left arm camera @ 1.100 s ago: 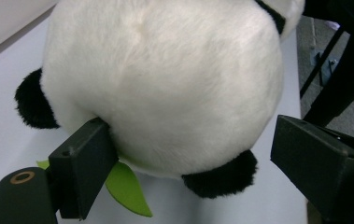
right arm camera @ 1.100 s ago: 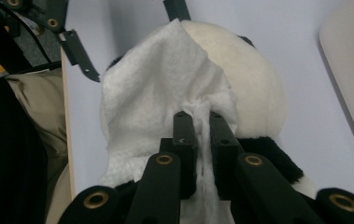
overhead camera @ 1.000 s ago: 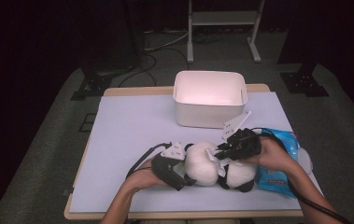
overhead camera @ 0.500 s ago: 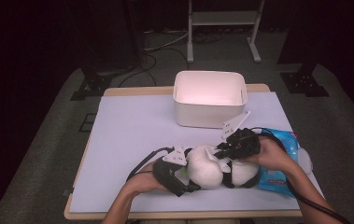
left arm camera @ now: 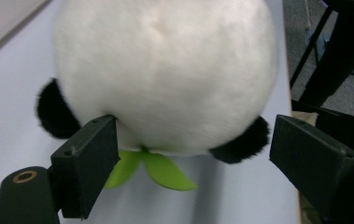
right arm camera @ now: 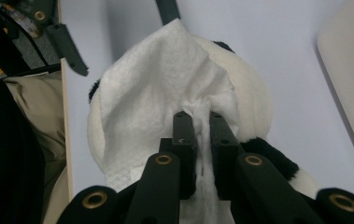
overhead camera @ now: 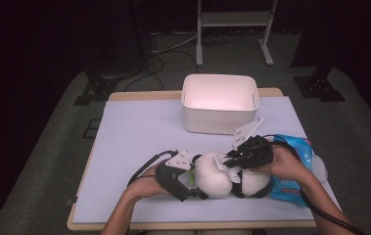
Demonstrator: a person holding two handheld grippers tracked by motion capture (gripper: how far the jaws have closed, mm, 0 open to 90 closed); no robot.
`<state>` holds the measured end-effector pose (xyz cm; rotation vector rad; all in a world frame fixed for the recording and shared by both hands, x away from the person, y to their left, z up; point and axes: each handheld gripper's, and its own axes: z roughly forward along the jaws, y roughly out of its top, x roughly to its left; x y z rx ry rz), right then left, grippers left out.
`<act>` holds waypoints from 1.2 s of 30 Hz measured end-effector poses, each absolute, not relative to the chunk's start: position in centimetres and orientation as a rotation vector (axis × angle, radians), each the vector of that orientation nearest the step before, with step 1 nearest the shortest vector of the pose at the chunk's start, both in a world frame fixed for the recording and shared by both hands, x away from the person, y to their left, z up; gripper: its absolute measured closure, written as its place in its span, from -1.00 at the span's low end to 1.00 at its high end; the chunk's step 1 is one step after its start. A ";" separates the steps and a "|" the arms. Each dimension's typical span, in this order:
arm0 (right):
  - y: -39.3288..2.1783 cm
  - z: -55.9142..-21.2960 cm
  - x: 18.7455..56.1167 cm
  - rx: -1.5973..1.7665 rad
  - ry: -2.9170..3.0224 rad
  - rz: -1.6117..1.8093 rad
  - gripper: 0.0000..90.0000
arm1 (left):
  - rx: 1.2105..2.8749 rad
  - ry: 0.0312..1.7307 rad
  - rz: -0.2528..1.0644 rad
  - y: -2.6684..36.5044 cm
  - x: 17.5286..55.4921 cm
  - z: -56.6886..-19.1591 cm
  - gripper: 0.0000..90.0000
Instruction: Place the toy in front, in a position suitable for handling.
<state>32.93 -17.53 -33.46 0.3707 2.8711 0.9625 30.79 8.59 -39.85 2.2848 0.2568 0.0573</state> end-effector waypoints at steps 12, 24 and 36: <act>-14.4 -33.3 32.0 0.259 2.890 0.937 0.85 | 2.234 0.263 0.042 8.9 32.9 -40.3 -0.49; -12.0 -33.9 30.5 0.158 2.935 0.921 0.85 | 2.225 0.272 0.049 8.8 32.8 -40.5 -0.48; -14.0 -34.1 29.4 0.175 2.937 0.929 0.85 | 2.240 0.267 0.046 9.0 32.8 -40.7 -0.48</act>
